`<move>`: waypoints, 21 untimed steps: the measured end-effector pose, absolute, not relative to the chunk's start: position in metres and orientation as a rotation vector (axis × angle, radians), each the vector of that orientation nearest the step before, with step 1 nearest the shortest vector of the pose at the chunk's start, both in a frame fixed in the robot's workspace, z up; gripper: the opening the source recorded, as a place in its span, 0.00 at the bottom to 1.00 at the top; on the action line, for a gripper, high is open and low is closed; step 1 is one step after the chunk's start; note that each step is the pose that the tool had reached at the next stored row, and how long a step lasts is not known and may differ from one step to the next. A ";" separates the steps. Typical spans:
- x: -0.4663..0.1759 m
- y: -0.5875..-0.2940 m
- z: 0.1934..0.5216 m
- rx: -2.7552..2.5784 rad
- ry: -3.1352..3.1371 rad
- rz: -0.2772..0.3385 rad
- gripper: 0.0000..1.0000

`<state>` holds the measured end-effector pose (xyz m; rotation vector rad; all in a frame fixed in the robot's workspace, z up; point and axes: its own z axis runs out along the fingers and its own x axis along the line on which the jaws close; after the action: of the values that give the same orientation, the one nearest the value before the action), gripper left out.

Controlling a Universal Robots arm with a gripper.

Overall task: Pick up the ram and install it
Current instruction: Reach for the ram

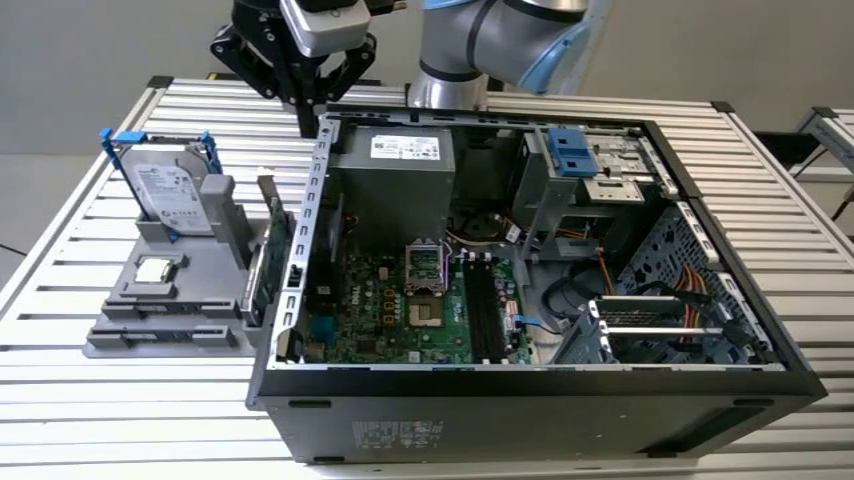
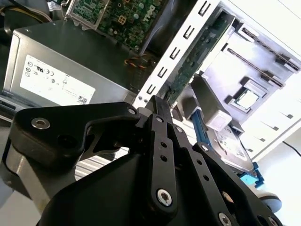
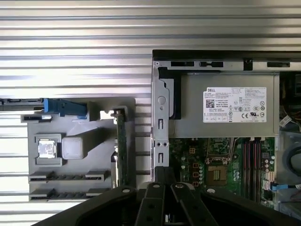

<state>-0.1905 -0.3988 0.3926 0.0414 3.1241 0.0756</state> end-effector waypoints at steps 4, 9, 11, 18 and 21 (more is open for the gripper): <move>-0.195 -0.399 0.393 0.039 3.124 0.076 0.00; -0.200 -0.399 0.393 0.035 3.124 0.076 0.00; -0.203 -0.399 0.393 0.034 3.124 0.076 0.00; -0.211 -0.399 0.393 0.030 3.124 0.076 0.00; -0.215 -0.399 0.393 0.027 3.125 0.076 0.00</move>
<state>-0.2154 -0.3988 0.3926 0.0273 3.1245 0.0756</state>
